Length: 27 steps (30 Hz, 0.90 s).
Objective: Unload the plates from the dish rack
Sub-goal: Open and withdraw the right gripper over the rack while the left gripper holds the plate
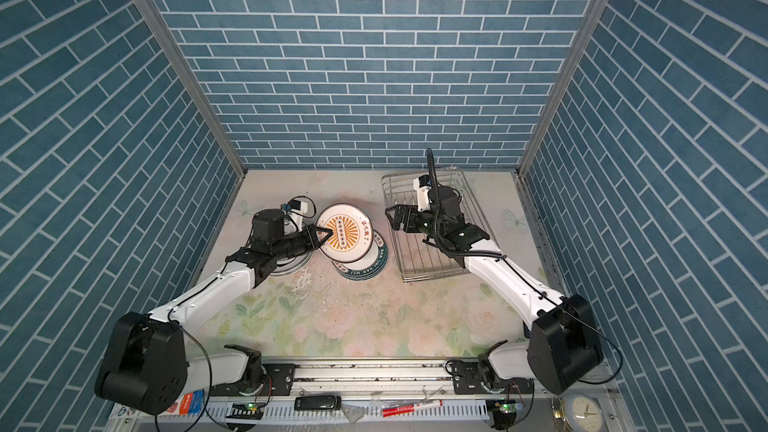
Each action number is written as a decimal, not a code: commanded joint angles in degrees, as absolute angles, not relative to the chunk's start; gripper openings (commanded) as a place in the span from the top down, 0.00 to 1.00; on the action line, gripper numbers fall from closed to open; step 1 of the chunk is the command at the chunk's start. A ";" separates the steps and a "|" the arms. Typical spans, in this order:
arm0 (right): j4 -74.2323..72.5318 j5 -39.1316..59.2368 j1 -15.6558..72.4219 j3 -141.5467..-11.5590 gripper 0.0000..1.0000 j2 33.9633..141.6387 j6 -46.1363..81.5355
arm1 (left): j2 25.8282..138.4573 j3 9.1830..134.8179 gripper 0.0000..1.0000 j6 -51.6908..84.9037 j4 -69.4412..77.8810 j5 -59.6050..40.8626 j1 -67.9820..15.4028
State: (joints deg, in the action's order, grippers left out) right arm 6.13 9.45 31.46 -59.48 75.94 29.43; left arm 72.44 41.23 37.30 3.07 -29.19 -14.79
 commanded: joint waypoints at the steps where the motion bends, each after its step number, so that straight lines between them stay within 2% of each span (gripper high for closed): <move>1: 16.36 -6.61 31.29 -62.44 0.01 73.31 23.15 | 70.76 43.99 1.00 33.44 -4.98 -21.39 -14.41; 7: 24.61 -24.62 31.27 -63.94 0.01 70.31 20.92 | 70.90 45.48 1.00 32.58 -10.16 -16.44 -14.41; 10: 24.77 -30.34 31.29 -62.40 0.01 68.31 20.38 | 72.45 46.13 1.00 32.44 -10.98 -16.17 -14.41; 15: 24.94 -32.91 31.03 -61.94 0.01 68.35 19.45 | 74.41 46.72 1.00 32.59 -11.25 -16.51 -14.41; 27: 28.31 -29.60 30.93 -64.29 0.01 73.73 19.52 | 78.28 47.72 1.00 33.98 -12.26 -17.72 -14.46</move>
State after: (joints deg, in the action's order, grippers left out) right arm 26.13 -28.95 31.09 -61.12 73.58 20.88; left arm 77.47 46.09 34.02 -11.73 -17.87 -14.61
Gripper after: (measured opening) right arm 0.991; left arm 0.112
